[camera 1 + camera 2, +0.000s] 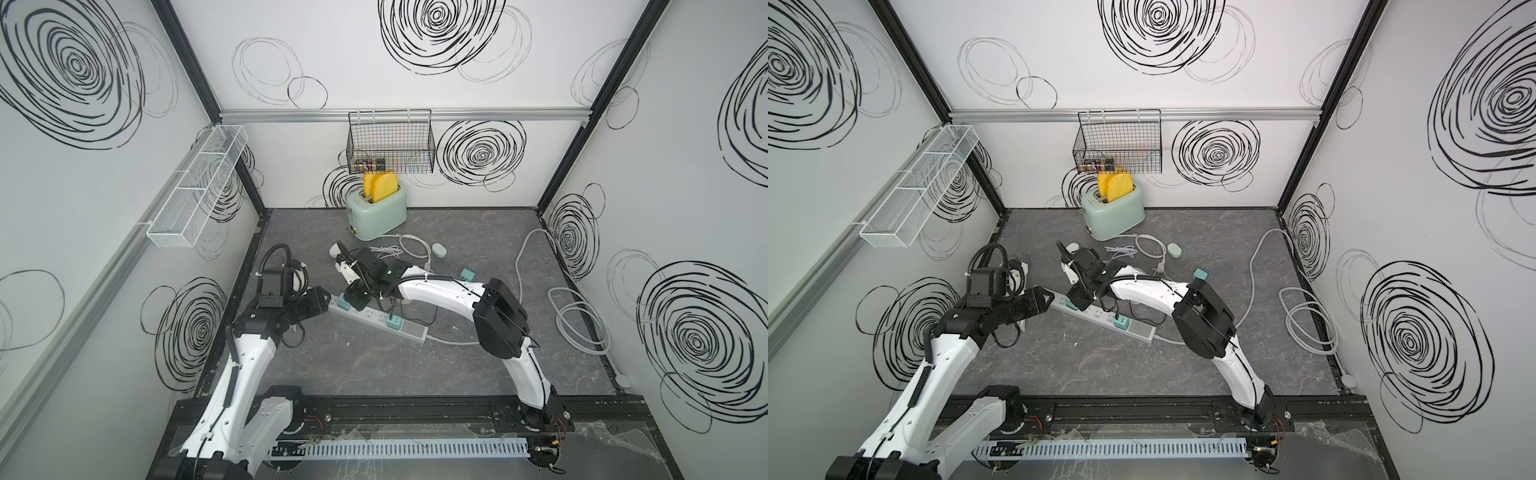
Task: Charge the bluetooth headset
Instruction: Insert the plug into the socket.
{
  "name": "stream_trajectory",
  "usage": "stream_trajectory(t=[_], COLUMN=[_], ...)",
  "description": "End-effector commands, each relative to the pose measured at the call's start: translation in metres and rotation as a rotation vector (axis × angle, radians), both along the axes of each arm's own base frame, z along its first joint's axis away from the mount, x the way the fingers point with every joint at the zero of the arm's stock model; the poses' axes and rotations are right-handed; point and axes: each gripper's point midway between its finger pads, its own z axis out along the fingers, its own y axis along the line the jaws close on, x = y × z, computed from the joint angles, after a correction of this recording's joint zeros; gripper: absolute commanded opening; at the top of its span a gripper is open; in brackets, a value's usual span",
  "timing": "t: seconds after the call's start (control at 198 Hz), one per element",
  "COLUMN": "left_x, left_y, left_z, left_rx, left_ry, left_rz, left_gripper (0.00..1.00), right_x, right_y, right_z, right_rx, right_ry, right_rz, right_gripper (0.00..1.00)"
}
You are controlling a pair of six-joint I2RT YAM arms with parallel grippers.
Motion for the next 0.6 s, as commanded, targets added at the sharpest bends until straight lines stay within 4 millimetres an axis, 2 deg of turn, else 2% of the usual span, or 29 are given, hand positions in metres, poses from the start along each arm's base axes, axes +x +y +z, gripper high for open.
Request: stream_trajectory(t=[0.0,0.197,0.474,0.6], left_x=[0.003,0.003,0.002,0.002], left_y=[-0.002,-0.001,0.0,-0.001], left_z=[0.007,0.008,0.015,0.014], left_rx=[0.003,0.004,0.011,0.011], left_ry=[-0.036,-0.038,-0.039,-0.038], left_rz=[-0.013,-0.012,-0.016,-0.016], left_gripper=[0.52,0.52,0.53,0.53], right_x=[0.0,-0.01,-0.015,-0.018], right_y=[0.0,0.003,0.006,-0.001], right_z=[-0.012,-0.012,-0.036,-0.045], right_rx=[-0.042,-0.108,-0.179,-0.218], right_ry=[-0.01,-0.065,-0.028,-0.007], right_rz=[0.003,0.031,0.048,0.05], right_gripper=[0.0,0.0,0.0,0.0])
